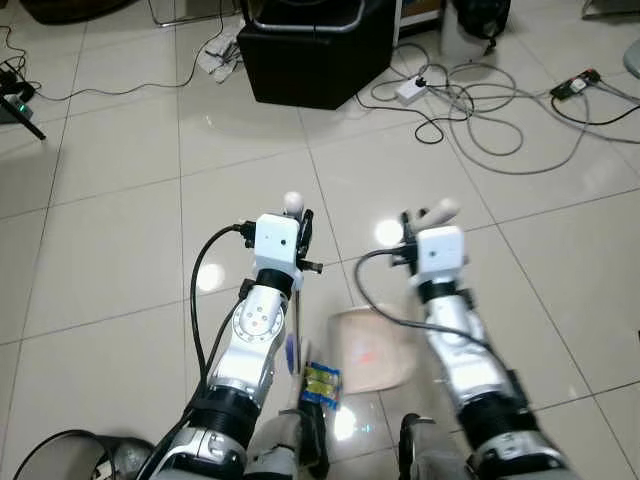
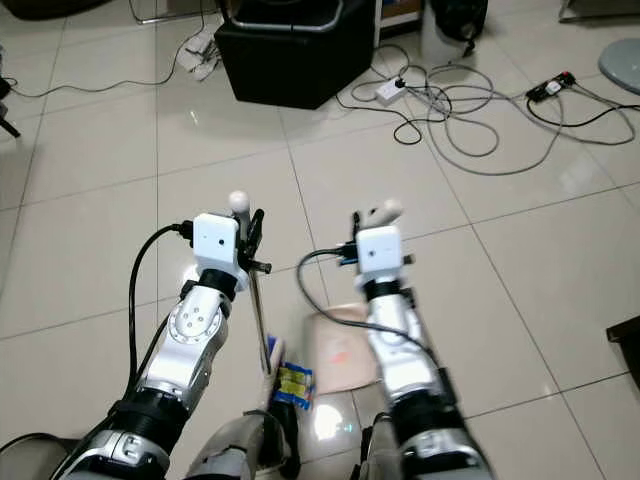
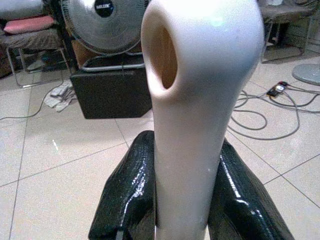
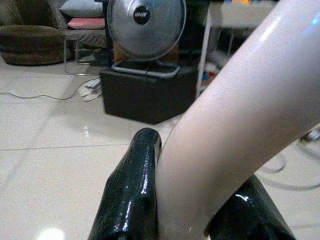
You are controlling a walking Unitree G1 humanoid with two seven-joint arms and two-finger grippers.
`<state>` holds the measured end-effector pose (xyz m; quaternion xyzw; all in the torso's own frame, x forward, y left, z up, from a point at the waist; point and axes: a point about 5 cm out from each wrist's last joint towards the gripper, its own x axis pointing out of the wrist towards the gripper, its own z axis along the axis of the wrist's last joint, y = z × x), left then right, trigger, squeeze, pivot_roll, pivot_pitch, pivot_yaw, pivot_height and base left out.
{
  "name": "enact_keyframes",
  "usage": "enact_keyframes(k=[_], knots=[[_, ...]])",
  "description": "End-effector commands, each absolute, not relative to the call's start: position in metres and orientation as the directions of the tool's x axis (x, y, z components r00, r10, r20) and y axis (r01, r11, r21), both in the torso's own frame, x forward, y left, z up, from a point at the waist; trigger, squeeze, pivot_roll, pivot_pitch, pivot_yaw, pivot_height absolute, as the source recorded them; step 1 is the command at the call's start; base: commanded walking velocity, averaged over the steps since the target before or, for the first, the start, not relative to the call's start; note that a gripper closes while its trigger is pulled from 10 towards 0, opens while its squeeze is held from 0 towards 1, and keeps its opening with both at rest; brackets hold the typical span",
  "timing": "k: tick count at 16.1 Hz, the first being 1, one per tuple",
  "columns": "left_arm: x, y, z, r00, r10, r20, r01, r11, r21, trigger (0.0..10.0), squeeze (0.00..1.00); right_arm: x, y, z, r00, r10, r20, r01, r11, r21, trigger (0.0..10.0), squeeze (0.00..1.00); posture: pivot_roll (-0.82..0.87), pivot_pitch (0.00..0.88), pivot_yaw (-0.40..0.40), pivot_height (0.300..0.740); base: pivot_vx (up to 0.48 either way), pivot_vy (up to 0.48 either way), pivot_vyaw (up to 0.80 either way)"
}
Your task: Sweep floor
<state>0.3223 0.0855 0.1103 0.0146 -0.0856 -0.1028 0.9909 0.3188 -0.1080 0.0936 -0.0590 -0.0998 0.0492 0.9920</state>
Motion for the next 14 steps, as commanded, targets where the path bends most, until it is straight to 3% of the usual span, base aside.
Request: enact_keyframes(k=[1,7,8,14], knots=[[0.317,0.095,0.095,0.986,-0.137,0.094,0.137,0.990,0.016,10.0,0.00,0.316,-0.105,0.089,0.981,0.090,0.174,-0.078,0.994,-0.077,10.0,0.00,0.05,0.300,0.141,0.740,0.000,0.000,0.00],[0.328,0.100,0.102,0.995,0.053,0.087,-0.046,0.996,-0.076,10.0,0.00,0.311,-0.099,0.082,0.984,0.100,0.145,-0.094,0.994,-0.052,10.0,0.00,0.04,0.293,0.140,0.740,0.000,0.000,0.00],[0.335,0.094,0.114,0.992,0.087,0.094,-0.069,0.980,-0.185,10.0,0.00,0.310,-0.104,0.078,0.988,0.087,0.129,-0.081,0.995,-0.053,10.0,0.00,0.04,0.293,0.140,0.740,0.000,0.000,0.00],[0.345,0.078,0.142,0.987,0.023,0.158,0.030,0.947,-0.320,10.0,0.00,0.316,-0.119,0.082,0.991,0.044,0.130,-0.038,0.998,-0.047,10.0,0.00,0.02,0.267,0.140,0.740,0.000,0.000,0.00]])
